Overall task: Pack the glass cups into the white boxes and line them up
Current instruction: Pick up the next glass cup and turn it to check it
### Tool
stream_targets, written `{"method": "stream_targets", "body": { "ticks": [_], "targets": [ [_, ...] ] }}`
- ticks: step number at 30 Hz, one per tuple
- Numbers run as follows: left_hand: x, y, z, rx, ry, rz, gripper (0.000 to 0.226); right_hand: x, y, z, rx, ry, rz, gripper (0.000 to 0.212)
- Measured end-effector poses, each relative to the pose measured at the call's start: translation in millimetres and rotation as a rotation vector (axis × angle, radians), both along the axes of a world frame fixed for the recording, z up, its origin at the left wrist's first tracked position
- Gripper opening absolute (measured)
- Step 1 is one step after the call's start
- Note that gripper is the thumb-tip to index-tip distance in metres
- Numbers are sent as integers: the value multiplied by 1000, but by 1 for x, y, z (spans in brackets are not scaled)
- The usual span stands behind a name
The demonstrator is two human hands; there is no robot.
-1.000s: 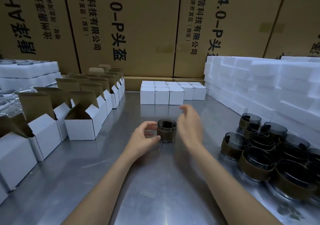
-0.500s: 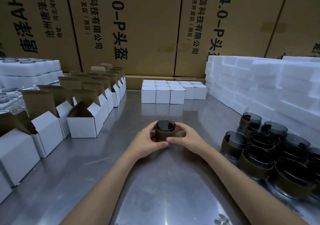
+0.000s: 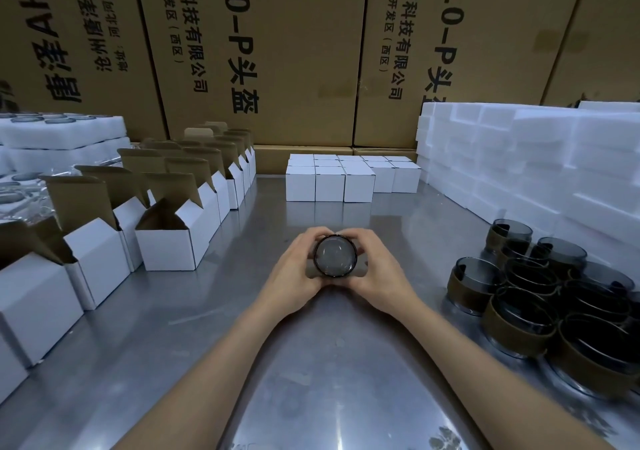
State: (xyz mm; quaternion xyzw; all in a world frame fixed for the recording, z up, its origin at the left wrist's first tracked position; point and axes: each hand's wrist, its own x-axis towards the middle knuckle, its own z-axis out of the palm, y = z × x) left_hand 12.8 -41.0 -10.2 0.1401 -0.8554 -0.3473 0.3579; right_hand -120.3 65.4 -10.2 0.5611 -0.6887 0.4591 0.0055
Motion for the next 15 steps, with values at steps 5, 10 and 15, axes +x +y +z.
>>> {"method": "stream_targets", "body": {
  "ticks": [5, 10, 15],
  "targets": [
    [0, -2, -2, -7, 4, 4, 67, -2, -1, -1, -13, 43, 4, 62],
    [-1, -2, -2, -3, 12, -10, 65, -4, -2, -3, -14, 43, 9, 63],
    [1, 0, 1, 20, 15, -53, 72, -3, -4, -2, 0, -49, -1, 60]
  ]
}}
